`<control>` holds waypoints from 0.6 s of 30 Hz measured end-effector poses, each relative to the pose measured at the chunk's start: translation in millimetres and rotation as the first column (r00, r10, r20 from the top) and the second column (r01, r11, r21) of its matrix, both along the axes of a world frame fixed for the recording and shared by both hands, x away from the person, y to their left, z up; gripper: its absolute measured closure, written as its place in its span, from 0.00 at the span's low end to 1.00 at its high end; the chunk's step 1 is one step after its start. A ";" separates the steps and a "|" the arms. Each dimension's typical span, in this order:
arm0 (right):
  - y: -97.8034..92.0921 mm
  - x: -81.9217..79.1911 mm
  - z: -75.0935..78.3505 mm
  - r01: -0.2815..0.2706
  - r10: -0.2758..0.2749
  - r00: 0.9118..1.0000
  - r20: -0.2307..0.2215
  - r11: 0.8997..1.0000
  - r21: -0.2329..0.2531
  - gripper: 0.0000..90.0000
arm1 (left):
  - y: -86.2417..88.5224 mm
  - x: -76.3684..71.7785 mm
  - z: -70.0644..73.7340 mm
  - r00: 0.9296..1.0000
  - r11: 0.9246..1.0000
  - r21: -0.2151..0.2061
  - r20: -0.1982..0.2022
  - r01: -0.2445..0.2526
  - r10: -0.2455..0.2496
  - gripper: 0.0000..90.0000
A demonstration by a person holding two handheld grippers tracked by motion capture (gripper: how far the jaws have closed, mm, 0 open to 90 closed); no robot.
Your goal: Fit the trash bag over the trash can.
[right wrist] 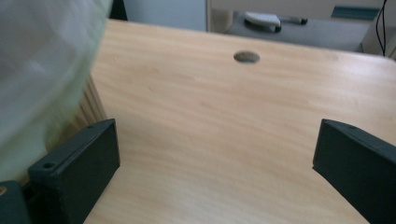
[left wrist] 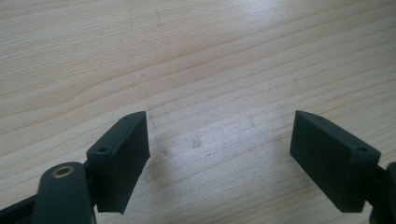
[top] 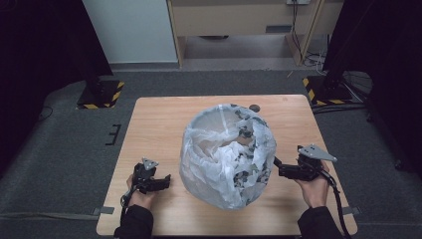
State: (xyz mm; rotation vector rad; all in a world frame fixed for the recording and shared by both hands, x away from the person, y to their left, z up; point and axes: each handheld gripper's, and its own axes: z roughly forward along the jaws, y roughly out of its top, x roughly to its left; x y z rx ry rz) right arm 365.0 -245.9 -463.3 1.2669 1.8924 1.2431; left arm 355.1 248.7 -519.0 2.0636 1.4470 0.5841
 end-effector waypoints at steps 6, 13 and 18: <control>-14.5 -7.4 -26.6 0.011 -0.013 0.997 -0.072 1.000 -0.029 0.01 | 3.6 0.0 -0.1 1.000 1.000 -0.005 -0.010 -0.013 0.013 0.19; -33.1 -4.1 -38.8 0.029 -0.042 0.989 -0.138 0.995 -0.093 0.01 | 8.7 1.0 -2.8 0.999 0.999 0.005 -0.031 -0.038 0.038 0.18; -50.0 -4.3 -48.2 0.043 -0.062 0.983 -0.173 0.993 -0.114 0.01 | 10.5 1.2 -4.1 0.998 0.999 -0.002 -0.036 -0.045 0.045 0.17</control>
